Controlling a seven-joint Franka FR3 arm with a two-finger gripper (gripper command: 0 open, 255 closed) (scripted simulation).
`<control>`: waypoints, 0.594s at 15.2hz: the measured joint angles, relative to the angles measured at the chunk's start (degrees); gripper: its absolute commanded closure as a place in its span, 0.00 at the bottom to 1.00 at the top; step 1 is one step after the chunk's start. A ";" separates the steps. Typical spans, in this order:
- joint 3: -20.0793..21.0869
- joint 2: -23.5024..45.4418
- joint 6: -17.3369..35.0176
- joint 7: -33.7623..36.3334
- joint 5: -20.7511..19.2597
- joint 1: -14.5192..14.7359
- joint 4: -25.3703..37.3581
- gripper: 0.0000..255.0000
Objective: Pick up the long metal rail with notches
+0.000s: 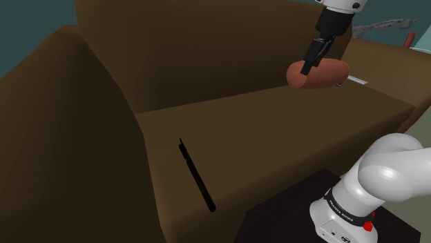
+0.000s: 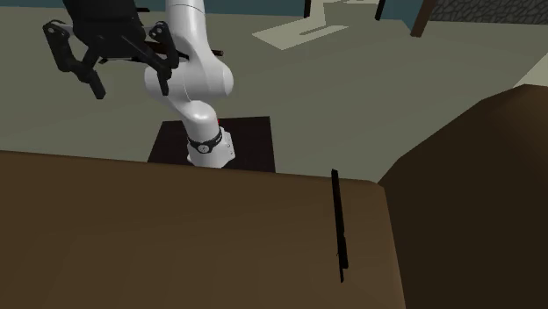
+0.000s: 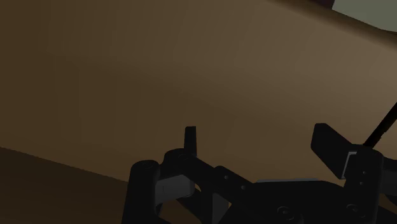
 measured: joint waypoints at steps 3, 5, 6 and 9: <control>1.29 -0.43 1.75 1.87 1.03 0.21 -2.12 0.00; 3.49 -0.19 3.79 4.84 2.70 0.58 -3.76 0.00; 4.62 -0.16 4.91 6.39 3.58 0.79 -4.75 0.00; 7.68 -0.42 8.45 10.60 5.98 1.40 -8.13 0.00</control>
